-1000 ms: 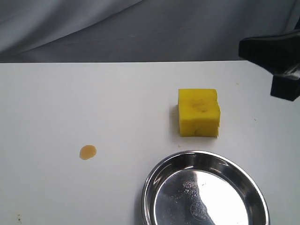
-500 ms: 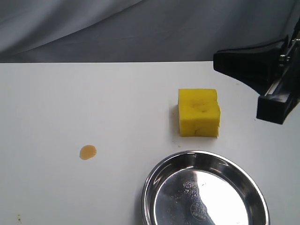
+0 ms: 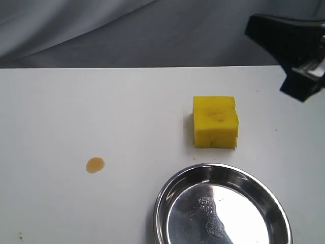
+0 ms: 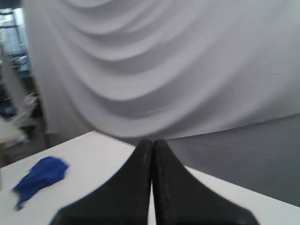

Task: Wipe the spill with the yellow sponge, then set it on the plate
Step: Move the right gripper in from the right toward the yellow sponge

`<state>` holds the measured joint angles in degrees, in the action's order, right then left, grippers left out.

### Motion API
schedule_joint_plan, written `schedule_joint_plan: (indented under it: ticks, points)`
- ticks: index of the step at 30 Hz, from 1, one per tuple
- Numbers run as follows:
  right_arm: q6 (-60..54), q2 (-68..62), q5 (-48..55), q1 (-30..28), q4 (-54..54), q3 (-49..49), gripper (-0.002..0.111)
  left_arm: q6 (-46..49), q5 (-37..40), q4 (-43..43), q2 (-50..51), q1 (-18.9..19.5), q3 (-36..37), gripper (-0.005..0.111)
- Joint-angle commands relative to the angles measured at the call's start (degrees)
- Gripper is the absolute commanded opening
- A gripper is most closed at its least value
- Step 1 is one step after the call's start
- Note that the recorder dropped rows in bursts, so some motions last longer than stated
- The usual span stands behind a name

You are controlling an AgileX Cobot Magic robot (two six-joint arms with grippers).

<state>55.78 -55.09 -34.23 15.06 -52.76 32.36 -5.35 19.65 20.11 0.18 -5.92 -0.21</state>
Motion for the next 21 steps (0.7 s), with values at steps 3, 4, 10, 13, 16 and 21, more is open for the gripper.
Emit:
schedule_joint_plan:
  ticks: [3, 4, 10, 13, 16, 21]
  points:
    - [-53.54, 1.44, 22.91, 7.78, 47.05, -0.17, 0.0, -0.16, -0.2, 0.18, -0.18, -0.32, 0.21, 0.0]
    - [-65.76, 1.65, 26.43, 10.07, 54.19, 0.74, 0.0, -0.16, -0.2, 0.18, -0.18, -0.32, 0.21, 0.0]
    - [-86.86, 2.14, 38.95, 16.47, 68.82, 6.02, 0.0, -0.16, -0.2, 0.18, -0.18, -0.32, 0.21, 0.0]
    - [-86.62, 2.14, 38.69, 16.35, 68.82, 6.04, 0.0, -0.16, -0.2, 0.18, -0.18, -0.32, 0.21, 0.0]
    - [-86.62, 2.14, 39.08, 16.35, 68.82, 6.04, 0.0, -0.16, -0.2, 0.18, -0.18, -0.32, 0.21, 0.0]
    - [-86.62, 2.14, 39.45, 16.35, 69.53, 6.04, 0.0, -0.16, -0.2, 0.18, -0.18, -0.32, 0.21, 0.0]
